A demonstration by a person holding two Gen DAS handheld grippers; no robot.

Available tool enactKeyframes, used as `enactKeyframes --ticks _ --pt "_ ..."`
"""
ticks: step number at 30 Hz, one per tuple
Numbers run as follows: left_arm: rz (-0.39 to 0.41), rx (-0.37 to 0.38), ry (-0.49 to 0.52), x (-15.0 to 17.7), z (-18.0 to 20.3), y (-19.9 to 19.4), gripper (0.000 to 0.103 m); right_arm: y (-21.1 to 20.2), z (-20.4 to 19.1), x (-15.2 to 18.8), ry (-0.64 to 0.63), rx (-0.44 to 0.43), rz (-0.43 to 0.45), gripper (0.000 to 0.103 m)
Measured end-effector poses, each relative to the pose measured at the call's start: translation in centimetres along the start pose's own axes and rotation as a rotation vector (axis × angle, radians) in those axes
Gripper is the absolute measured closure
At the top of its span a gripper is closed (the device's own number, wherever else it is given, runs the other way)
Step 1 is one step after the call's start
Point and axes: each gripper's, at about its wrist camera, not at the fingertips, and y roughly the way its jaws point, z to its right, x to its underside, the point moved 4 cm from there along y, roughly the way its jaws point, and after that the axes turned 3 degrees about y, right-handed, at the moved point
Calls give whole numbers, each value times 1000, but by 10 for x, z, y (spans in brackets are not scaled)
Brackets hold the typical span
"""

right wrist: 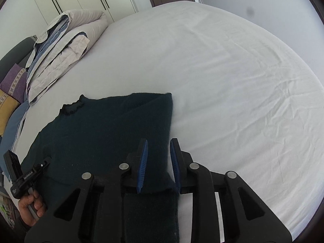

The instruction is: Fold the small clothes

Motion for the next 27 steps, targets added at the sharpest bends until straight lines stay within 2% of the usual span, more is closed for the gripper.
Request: enactKeyframes --ticks 4,6,8,12,15,17,18,19,20,21,22,23,24,27 --pt "3 4 -3 1 -1 0 91 45 -3 -23 37 44 -35 80" --pt "4 12 -8 1 -1 1 91 68 -4 -22 -44 159 -52 80" --pt "6 18 -11 2 -2 0 91 70 -5 -20 -80 159 -5 82" --pt "7 27 -18 3 -4 -1 91 66 -3 -22 -25 139 8 82" --pt "-2 61 -54 1 -8 -4 91 43 -9 -24 14 191 66 82" --pt "-9 73 -101 -2 -13 -15 89 7 -18 -20 20 141 155 78" --pt "6 61 -116 -2 -16 -25 83 -11 -27 -16 12 114 203 78" --pt "36 57 -138 -2 -19 -41 71 -27 -37 -10 -1 94 249 76" --pt "67 66 -158 -2 -23 -58 64 -41 -48 -3 -13 82 292 62" --pt "98 72 -172 -1 -27 -75 53 -55 -58 6 -21 77 336 31" --pt "135 72 -189 1 -33 -96 44 -68 -68 14 -30 62 391 17" --pt "169 70 -207 4 -40 -117 40 -83 -77 26 -46 38 447 3" --pt "198 68 -225 7 -49 -134 35 -91 -86 34 -70 15 475 2" --pt "286 3 -306 22 -90 -191 32 -88 -119 51 -106 -23 385 2"
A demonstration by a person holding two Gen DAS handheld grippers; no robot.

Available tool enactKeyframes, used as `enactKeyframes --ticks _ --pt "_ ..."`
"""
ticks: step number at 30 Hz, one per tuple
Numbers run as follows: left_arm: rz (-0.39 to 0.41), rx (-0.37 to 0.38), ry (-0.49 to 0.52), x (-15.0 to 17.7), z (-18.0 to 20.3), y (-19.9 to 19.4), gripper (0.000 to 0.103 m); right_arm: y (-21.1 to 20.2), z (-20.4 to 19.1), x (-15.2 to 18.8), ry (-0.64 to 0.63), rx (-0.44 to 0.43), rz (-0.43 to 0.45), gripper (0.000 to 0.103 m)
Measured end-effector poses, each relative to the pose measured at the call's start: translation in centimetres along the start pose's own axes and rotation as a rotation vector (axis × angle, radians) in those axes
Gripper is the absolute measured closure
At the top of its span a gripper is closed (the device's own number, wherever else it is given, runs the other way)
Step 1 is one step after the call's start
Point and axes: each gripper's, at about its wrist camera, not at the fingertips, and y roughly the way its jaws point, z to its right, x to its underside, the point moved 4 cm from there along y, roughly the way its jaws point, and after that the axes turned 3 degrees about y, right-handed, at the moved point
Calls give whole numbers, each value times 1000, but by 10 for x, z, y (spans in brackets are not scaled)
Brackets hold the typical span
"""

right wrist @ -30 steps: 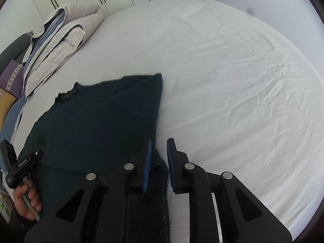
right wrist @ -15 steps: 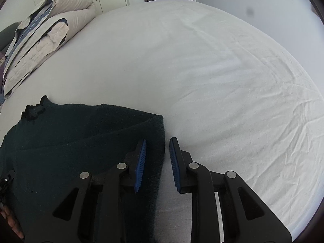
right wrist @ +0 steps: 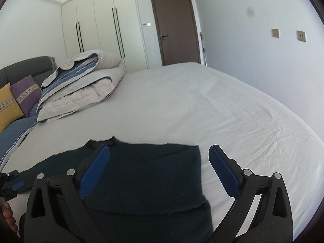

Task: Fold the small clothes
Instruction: 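Grasp the other sleeve with the left gripper and fold it across the body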

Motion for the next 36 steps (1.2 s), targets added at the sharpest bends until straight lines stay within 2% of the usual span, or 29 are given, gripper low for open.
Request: enactKeyframes --ticks 2,7,11,15,17,18,19,20,21,22,24,26,29,33,36 --pt "71 -52 -75 -9 -38 -37 31 -2 -23 10 8 -57 -42 2" --pt "201 -240 -294 -24 -138 -105 30 -34 -77 45 11 -206 -103 2" --pt "271 -284 -433 -35 -191 -128 30 -51 -102 72 53 -304 -152 2" --pt "312 -264 -514 -48 -217 -124 32 -66 -113 94 90 -358 -194 4" --pt "324 -266 -537 -58 -223 -118 40 -70 -113 101 111 -373 -206 4" --pt "316 -273 -536 -63 -225 -112 53 -71 -112 103 121 -377 -209 4" --pt "298 -277 -538 -67 -229 -105 77 -71 -109 105 126 -380 -214 5" --pt "274 -273 -550 -69 -233 -97 90 -70 -109 108 129 -382 -219 8" --pt "255 -267 -561 -71 -235 -90 96 -68 -105 107 130 -381 -224 14" --pt "250 -280 -558 -74 -234 -86 96 -69 -102 109 131 -378 -228 18" --pt "254 -308 -505 -80 -222 -86 96 -70 -91 112 141 -374 -233 28" --pt "257 -329 -422 -88 -201 -84 95 -72 -75 113 155 -371 -235 32" --pt "234 -350 -241 -99 -151 -70 95 -73 -46 114 175 -356 -236 32" --pt "157 -310 37 -96 -47 -23 95 -80 -12 124 206 -338 -232 32" --pt "71 -270 274 -68 44 29 95 -84 16 132 231 -323 -233 32"
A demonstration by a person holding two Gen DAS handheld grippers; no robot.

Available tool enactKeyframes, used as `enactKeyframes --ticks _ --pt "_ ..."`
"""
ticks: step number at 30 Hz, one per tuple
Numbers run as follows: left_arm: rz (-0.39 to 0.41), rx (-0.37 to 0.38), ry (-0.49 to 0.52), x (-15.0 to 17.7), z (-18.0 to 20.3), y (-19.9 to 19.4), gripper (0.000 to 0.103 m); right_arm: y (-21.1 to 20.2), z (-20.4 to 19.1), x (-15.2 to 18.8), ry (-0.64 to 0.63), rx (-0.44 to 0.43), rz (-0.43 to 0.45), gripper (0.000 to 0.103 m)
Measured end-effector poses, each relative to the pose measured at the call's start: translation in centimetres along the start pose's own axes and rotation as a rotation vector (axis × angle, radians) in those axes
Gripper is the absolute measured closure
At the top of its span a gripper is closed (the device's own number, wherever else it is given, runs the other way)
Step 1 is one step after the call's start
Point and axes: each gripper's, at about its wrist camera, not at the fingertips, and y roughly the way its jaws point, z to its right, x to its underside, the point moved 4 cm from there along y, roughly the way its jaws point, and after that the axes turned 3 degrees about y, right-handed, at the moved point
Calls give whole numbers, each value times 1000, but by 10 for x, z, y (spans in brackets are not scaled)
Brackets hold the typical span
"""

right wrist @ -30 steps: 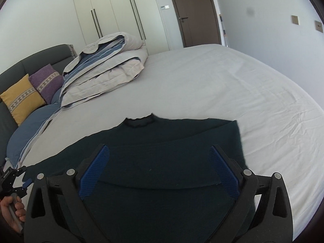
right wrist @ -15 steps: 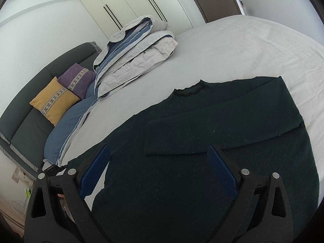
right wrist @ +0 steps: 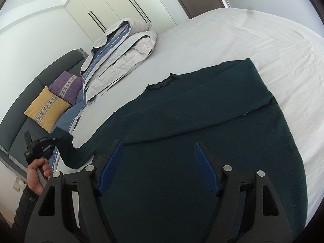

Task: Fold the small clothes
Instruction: 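Grasp the other sleeve with the left gripper and fold it across the body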

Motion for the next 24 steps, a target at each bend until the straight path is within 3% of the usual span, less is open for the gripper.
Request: enactKeyframes --ticks 4,8,11,12,15,19,24 --pt "-76 97 216 35 124 36 95 -21 35 5 57 18 23 32" --pt "-185 184 373 89 221 71 94 -37 67 1 111 37 44 32" --pt "-289 238 440 130 261 91 77 -39 86 -3 148 51 31 32" --pt "-294 248 442 137 266 90 70 -40 91 -4 157 53 27 32" --pt "-259 244 431 138 257 76 36 -36 98 -9 157 68 20 32" --pt "-218 282 388 122 230 48 33 -20 98 -24 161 75 -1 32" --pt "-149 245 274 91 167 22 33 18 57 -62 62 28 -51 32"
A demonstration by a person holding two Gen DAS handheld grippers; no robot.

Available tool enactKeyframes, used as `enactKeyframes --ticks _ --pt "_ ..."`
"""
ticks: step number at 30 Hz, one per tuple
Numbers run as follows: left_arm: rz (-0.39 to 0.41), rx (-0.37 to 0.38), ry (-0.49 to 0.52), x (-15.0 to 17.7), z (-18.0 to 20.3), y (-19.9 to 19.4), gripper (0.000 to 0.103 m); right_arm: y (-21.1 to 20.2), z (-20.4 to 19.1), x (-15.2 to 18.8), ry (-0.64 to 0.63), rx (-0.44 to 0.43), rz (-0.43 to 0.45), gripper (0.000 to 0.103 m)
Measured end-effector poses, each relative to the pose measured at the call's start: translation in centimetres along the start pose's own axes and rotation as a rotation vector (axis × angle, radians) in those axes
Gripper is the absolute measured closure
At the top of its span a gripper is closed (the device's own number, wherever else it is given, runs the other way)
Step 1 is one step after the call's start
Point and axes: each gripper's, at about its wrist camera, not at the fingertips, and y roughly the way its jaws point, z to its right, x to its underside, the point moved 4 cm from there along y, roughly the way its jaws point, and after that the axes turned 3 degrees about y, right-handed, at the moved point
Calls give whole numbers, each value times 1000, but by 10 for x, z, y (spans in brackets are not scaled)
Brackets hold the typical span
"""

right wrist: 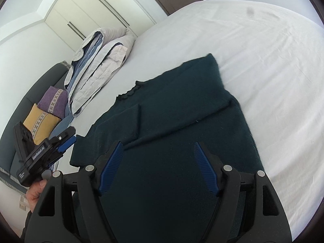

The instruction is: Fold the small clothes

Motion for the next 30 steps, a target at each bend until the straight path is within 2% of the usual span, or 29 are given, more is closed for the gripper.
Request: enactKeyframes --ticks 5,9,11,13,15,16,18,21,26,30 --pt "34 -64 -125 1 -71 -28 36 72 -55 -31 -100 0 -143 32" --pt "58 -100 -200 3 -117 -45 38 133 -73 -42 -135 93 -244 32" --pt "66 -117 -223 4 -135 -51 38 155 -71 -44 -137 163 -278 42" --pt "66 -129 -240 5 -149 -54 38 172 -67 -43 -127 174 -316 51" --pt "64 -137 -256 7 -160 -54 40 176 -64 -39 -151 200 -312 71" --pt "63 -137 -264 8 -165 -53 41 177 -66 -39 -157 192 -312 75" --pt "58 -139 -280 8 -172 -52 41 177 -68 -40 -161 180 -316 95" --pt "55 -133 -297 9 -178 -49 43 169 -70 -46 -182 175 -287 100" --pt "48 -131 -302 6 -181 -45 43 136 -73 -56 -204 164 -215 100" --pt "25 -135 -314 3 -187 -36 43 119 -50 -58 -201 216 -200 100"
